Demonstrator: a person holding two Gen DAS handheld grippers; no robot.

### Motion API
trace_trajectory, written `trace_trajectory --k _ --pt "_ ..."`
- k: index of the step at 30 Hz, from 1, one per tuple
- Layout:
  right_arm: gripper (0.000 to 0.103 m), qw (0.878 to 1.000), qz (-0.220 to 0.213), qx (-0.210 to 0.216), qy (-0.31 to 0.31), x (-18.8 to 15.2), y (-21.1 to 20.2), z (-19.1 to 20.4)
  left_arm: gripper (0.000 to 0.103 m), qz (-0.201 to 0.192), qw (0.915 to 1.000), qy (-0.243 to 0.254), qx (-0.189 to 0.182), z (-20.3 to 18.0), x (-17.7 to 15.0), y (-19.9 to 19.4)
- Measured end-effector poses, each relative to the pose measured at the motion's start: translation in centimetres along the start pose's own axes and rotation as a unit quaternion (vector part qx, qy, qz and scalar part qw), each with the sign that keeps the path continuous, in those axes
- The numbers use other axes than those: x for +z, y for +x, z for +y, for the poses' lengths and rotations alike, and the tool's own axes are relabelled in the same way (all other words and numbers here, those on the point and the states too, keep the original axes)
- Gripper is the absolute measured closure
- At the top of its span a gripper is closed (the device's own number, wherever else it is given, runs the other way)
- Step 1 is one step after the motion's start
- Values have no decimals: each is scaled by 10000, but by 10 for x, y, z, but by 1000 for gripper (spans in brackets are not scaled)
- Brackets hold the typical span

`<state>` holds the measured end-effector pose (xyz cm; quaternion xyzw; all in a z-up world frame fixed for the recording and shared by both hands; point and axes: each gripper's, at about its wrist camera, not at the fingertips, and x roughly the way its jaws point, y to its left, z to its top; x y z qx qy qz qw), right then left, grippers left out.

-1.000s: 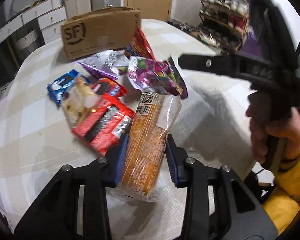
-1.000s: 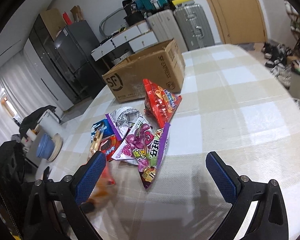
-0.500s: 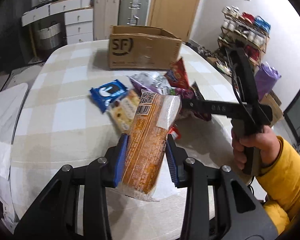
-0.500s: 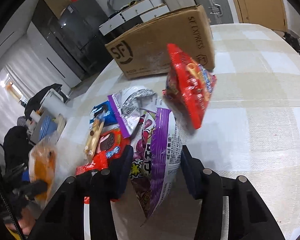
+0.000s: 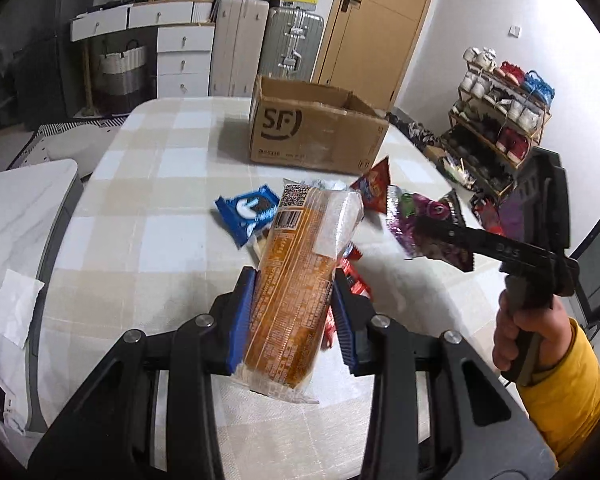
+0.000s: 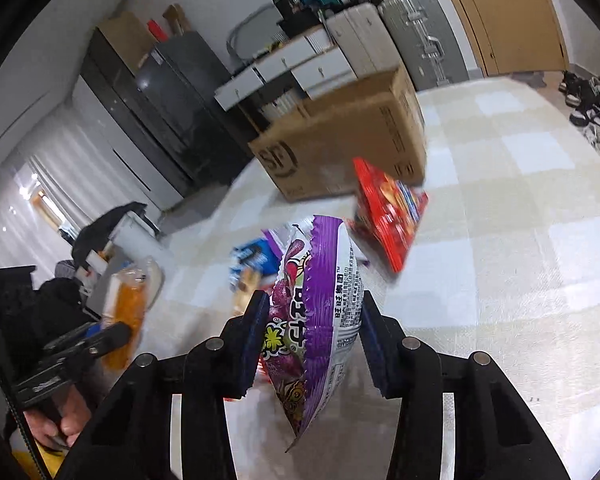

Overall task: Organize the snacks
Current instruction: 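Carry the bread roll and purple candy bag over the SF box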

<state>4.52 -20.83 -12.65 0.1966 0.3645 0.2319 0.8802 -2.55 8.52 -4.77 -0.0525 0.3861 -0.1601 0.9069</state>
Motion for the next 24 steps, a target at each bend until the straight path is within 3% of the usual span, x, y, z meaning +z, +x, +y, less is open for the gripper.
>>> trace_trajectory --k 10,14,24 --pt "58 9955 -628 399 -582 51 -56 55 69 -562 9981 140 186 -15 53 -25" --pt "58 9920 -859 491 -787 79 -70 71 69 -665 9975 197 96 -20 85 -26" --pt "58 9862 -1168 346 -1119 150 -67 83 69 -780 9963 340 129 -32 185 6"
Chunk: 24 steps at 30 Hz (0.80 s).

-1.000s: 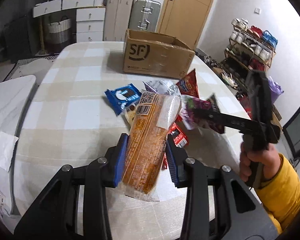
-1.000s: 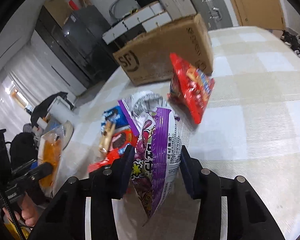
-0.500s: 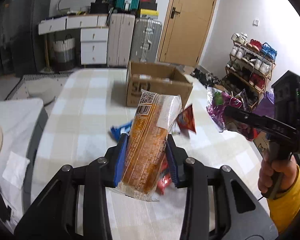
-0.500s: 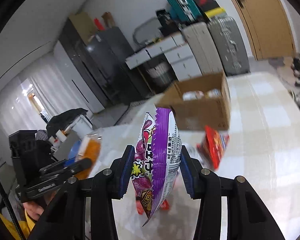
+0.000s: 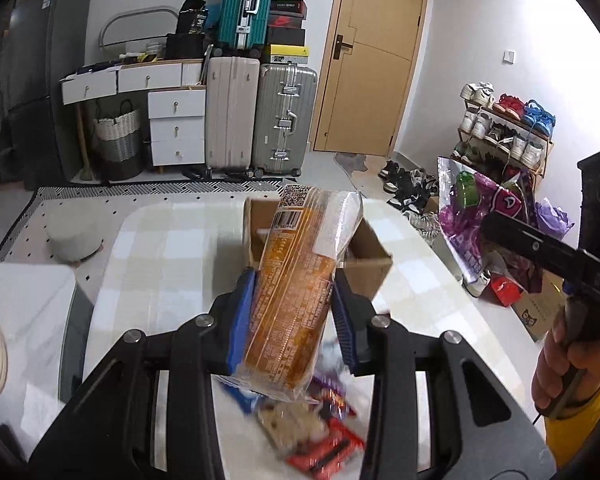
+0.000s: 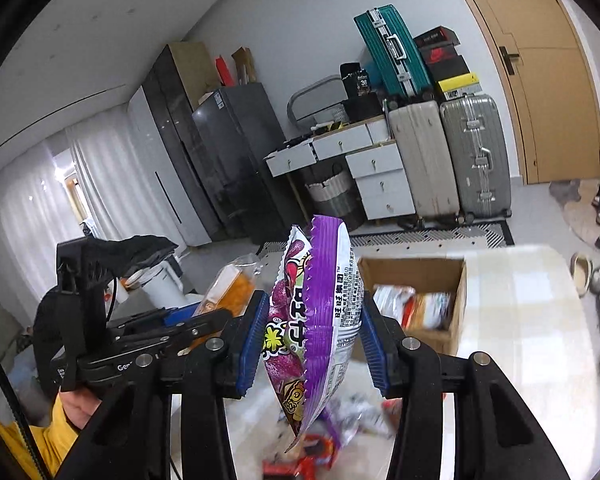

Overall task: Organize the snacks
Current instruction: 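Carry the bread roll and purple candy bag over the SF box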

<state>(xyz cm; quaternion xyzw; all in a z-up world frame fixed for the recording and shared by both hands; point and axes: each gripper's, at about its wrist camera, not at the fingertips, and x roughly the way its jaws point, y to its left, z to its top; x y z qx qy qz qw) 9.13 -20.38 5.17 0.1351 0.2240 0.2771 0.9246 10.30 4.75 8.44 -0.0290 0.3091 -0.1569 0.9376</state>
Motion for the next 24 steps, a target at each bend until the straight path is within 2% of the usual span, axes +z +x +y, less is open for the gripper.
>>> trace_trajectory --k 6,13,19,24 --pt "58 9999 15 -118 -12 27 34 -24 69 236 9997 94 25 -5 49 58" --pt "58 9991 283 -321 69 49 98 -59 69 581 9982 111 -15 -6 95 142" --pt "58 9972 558 -490 82 50 141 -82 69 890 9960 88 -22 4 114 214" --pt "58 9945 840 -627 -3 38 172 -96 69 1121 9937 23 -18 11 111 260"
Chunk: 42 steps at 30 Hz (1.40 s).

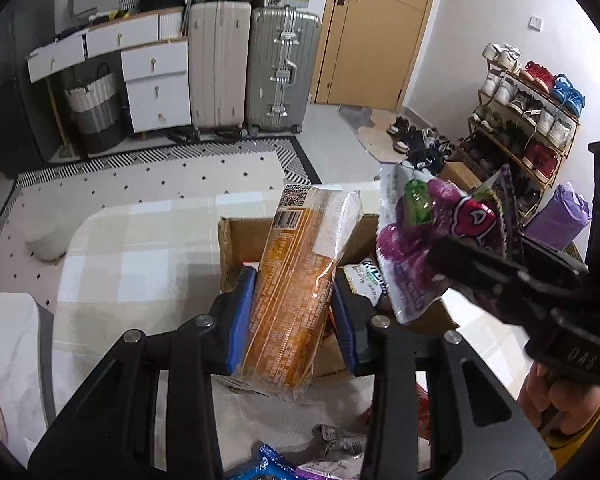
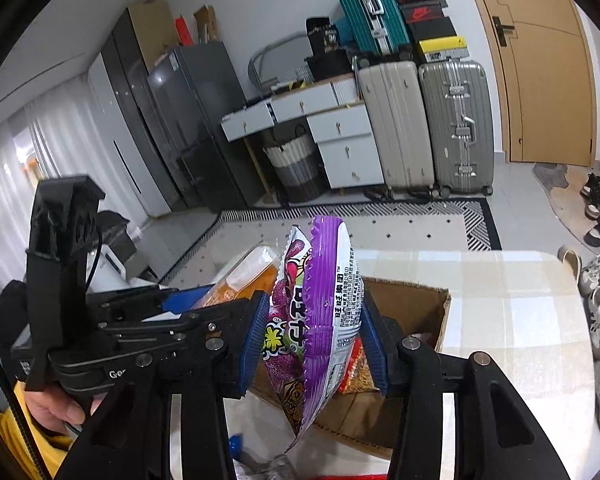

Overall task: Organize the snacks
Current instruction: 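Carry the bread roll and purple candy bag over the SF box, then open both tools to release the snacks into the box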

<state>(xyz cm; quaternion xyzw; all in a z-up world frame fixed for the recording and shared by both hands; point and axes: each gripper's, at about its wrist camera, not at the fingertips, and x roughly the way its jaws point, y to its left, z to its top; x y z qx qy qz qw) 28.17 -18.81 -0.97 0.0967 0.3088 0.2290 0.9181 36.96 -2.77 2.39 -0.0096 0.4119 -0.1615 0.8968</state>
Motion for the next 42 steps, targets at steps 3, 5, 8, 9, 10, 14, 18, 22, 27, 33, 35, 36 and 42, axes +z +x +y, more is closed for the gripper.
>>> trace_trajectory --k 3,5,8,9,10,14,18,22,27,33,35,36,42 --pt "58 9999 126 -69 36 -5 15 -8 69 122 9999 15 17 3 4 24" --pt "58 9998 176 -70 100 -8 22 -14 69 205 9998 7 7 5 4 40" --pt "58 9996 208 -134 149 -11 30 -22 69 307 9995 46 35 7 6 61" --pt "58 9995 220 -139 153 -13 32 -24 69 321 9995 36 36 8 2 63" --pt "58 9995 236 -156 148 -14 34 -25 69 348 9994 29 37 8 2 70" --pt "58 9991 338 -205 124 -20 43 -26 69 416 9991 30 34 8 -3 87" --pt "58 9989 382 -245 101 -22 48 -28 69 442 9990 27 45 8 -3 104" --pt "58 9985 441 -286 120 -26 51 -30 69 486 9988 16 44 10 -3 115" --pt "58 9985 437 -326 110 -26 50 -27 69 415 9991 12 72 16 -11 106" --pt "54 9981 427 -447 2 -24 49 -22 69 293 9995 5 118 18 -19 82" --pt "53 9979 434 -473 -26 -24 48 -20 69 235 9996 -7 171 18 -20 71" --pt "53 9979 415 -502 -40 -23 45 -19 69 221 9996 -14 187 18 -23 63" --pt "50 9988 149 -464 -2 -20 13 -9 64 67 9994 -54 335 20 -33 16"
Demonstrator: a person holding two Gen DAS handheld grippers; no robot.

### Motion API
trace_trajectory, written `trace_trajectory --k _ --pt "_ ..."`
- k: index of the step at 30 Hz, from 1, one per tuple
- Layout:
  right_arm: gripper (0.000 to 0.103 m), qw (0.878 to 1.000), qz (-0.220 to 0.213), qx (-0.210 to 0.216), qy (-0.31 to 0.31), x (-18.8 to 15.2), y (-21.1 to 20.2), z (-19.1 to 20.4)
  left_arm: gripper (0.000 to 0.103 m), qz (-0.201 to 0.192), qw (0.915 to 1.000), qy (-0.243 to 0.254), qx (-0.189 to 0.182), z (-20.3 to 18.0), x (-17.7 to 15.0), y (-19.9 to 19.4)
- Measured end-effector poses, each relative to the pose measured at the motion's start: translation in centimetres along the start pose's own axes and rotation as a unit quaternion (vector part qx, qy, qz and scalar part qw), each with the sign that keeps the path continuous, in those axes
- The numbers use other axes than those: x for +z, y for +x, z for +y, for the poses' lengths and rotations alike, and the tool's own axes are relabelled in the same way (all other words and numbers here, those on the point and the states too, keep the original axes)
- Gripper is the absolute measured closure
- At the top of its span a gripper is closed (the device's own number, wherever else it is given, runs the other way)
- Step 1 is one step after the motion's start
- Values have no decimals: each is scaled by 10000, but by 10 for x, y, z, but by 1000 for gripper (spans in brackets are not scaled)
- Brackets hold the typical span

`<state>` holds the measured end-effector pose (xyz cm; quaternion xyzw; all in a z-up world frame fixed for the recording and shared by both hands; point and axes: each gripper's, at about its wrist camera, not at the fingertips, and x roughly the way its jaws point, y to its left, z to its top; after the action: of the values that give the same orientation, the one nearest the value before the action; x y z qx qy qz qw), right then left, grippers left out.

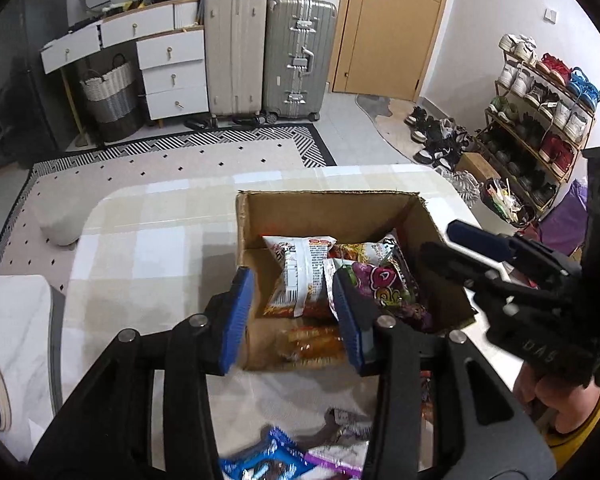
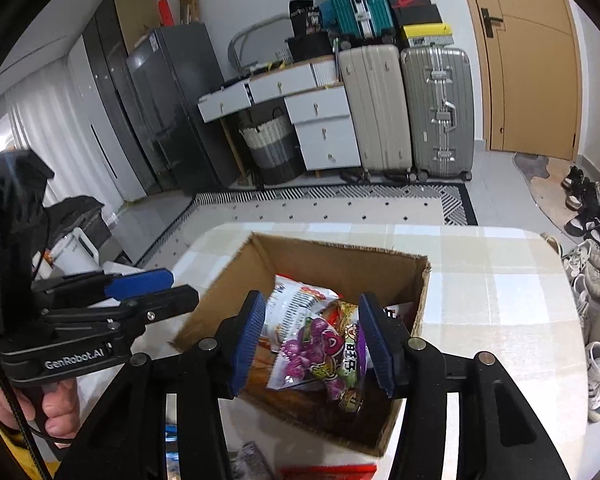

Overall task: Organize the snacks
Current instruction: 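Open both tools to release the snacks into the box, then move both tools back toward the remaining snacks on the table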

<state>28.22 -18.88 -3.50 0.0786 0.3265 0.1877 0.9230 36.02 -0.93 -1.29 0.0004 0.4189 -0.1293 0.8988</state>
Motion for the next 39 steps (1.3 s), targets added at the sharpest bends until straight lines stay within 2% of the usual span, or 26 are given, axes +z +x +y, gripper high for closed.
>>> trace_trajectory --k 1,3,10,12,17,21,24,30,35,39 --pt "48 10000 -56 10 5 0 -8 3 64 -44 10000 -14 16 -1 -5 -11" --pt "38 9998 -217 28 2 -1 -28 8 64 -121 9999 -35 37 0 -11 -28" --pt "37 9972 -733 83 -104 -13 -104 34 60 -489 9987 3 129 -11 -40 -94" --pt "36 9963 -839 98 -180 -19 -123 44 51 -634 9978 11 187 -16 -49 -113" --pt "29 9926 -1147 163 -351 -39 -172 72 45 -1008 9944 64 322 -29 -77 -167" --pt "22 9889 -1405 261 -398 -61 -210 93 30 -1297 9908 13 397 -36 -105 -213" --pt "18 9861 -1575 311 -425 -79 -235 106 24 -1570 9863 9 504 -40 -127 -247" --pt "10 9807 -1854 224 -584 -116 -272 129 24 -1762 9831 -72 487 -43 -169 -299" --pt "4 9789 -1942 158 -619 -147 -287 139 21 -1863 9807 -262 524 -39 -210 -325" --pt "3 9781 -1998 148 -572 -173 -290 139 21 -1883 9799 -300 593 -39 -243 -336"
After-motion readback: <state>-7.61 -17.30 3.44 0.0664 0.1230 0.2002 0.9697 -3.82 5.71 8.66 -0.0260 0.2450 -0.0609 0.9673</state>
